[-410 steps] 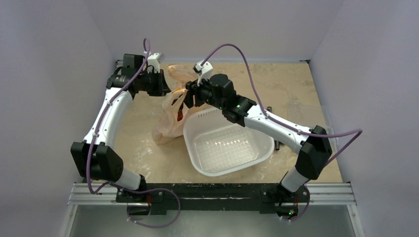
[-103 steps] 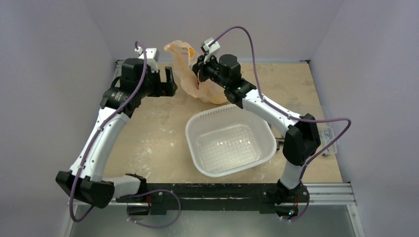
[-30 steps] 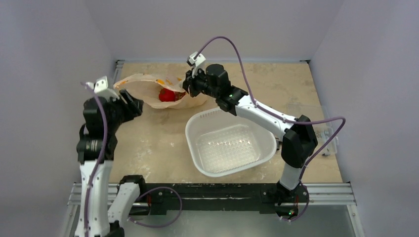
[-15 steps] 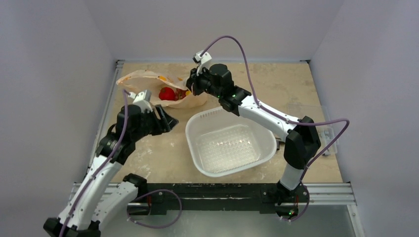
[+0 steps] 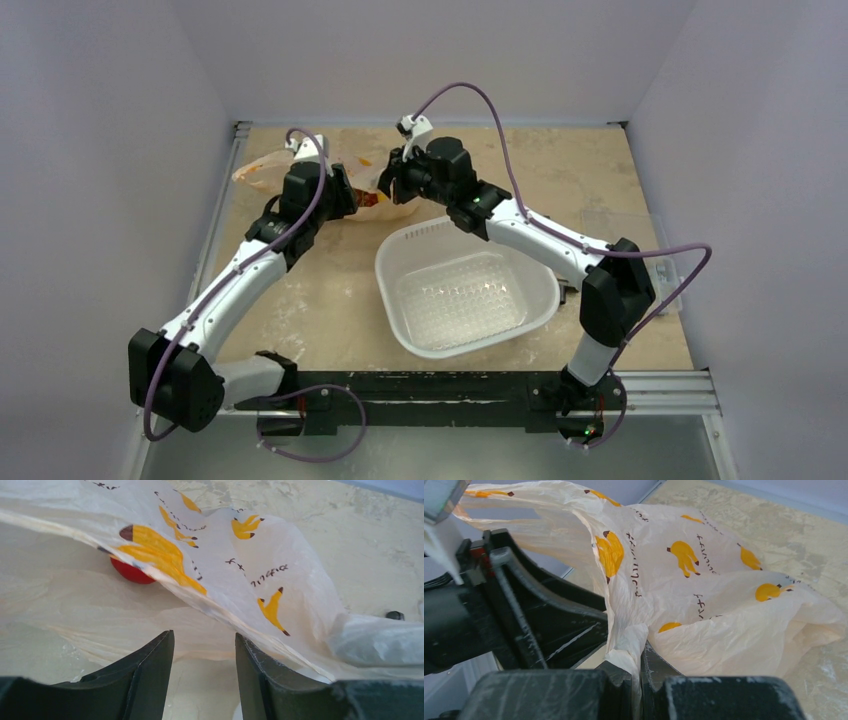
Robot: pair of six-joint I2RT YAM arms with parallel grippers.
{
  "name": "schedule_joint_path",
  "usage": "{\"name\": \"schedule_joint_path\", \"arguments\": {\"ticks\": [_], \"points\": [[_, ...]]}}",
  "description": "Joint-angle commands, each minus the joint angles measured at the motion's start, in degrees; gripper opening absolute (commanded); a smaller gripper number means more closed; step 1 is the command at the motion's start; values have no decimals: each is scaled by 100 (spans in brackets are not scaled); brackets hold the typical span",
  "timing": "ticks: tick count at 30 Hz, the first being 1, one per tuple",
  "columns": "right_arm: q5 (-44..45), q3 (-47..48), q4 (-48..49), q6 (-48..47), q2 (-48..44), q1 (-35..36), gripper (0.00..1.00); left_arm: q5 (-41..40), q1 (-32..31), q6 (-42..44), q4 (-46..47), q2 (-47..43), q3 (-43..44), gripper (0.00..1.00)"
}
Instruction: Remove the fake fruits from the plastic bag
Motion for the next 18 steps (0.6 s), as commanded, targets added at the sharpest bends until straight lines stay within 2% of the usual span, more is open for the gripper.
{"name": "schedule_joint_path", "arguments": {"ticks": [1,8,12,16,18], "points": [[-188,365,-228,380,-328,-57,0,-218,143,80,527,157,169,47],[-372,799,-811,515,-95,-317,0,-54,447,-162,700,720,146,48],[-667,760,-1281,656,-168,-557,0,716,748,-241,701,1462,374,39],[-936,452,-1382,582,-334,-575,0,991,745,-67,316,2063,685,35],[-1155,290,-1459,450,-367,-578,0,1027,742,-178,-52,2070,707,33]]}}
